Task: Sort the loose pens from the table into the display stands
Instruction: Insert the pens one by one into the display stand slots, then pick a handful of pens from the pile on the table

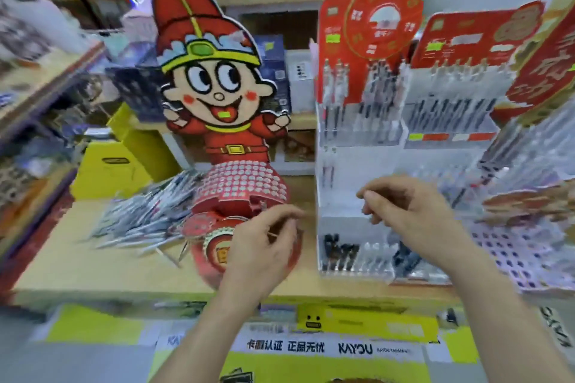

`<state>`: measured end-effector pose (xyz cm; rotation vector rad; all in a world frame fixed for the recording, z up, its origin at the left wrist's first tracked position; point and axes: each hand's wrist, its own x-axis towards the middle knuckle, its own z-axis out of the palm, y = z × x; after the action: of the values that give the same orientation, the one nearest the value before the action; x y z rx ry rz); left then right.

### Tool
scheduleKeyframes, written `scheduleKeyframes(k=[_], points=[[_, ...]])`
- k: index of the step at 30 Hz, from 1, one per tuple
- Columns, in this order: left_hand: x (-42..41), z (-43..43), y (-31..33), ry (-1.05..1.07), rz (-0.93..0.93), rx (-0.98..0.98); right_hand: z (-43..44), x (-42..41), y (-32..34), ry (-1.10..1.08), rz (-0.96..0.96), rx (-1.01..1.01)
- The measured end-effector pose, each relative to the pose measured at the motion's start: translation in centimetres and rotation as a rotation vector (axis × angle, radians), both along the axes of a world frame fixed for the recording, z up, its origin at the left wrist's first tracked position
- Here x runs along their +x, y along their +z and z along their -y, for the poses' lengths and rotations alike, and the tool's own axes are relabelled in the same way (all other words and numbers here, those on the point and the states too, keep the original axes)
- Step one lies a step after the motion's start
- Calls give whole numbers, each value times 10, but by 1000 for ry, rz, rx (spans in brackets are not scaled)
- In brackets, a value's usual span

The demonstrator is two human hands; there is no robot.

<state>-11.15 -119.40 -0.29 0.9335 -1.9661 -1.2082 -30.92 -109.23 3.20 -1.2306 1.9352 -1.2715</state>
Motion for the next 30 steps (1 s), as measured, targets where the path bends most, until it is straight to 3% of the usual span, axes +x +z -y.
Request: scheduleKeyframes(k=[3, 12, 16, 21, 24, 28, 30], points=[[65, 29, -10, 112, 111, -51, 43, 56, -12, 95, -44, 49], [189, 100, -72, 401, 393, 80, 147, 186, -56, 397, -56, 221], [217, 128, -103, 366, 608, 65, 199, 231, -88, 498, 62, 306], [246, 159, -138, 231, 848, -13, 247, 283, -145, 422, 250, 526], [262, 187, -152, 161, 888, -58, 263, 303, -173, 392, 50, 621], [277, 246, -168, 46, 1007, -189, 277, 324, -194, 368, -362, 693], [280, 273, -179, -27, 1039, -253, 283, 336, -205, 310, -436, 740]])
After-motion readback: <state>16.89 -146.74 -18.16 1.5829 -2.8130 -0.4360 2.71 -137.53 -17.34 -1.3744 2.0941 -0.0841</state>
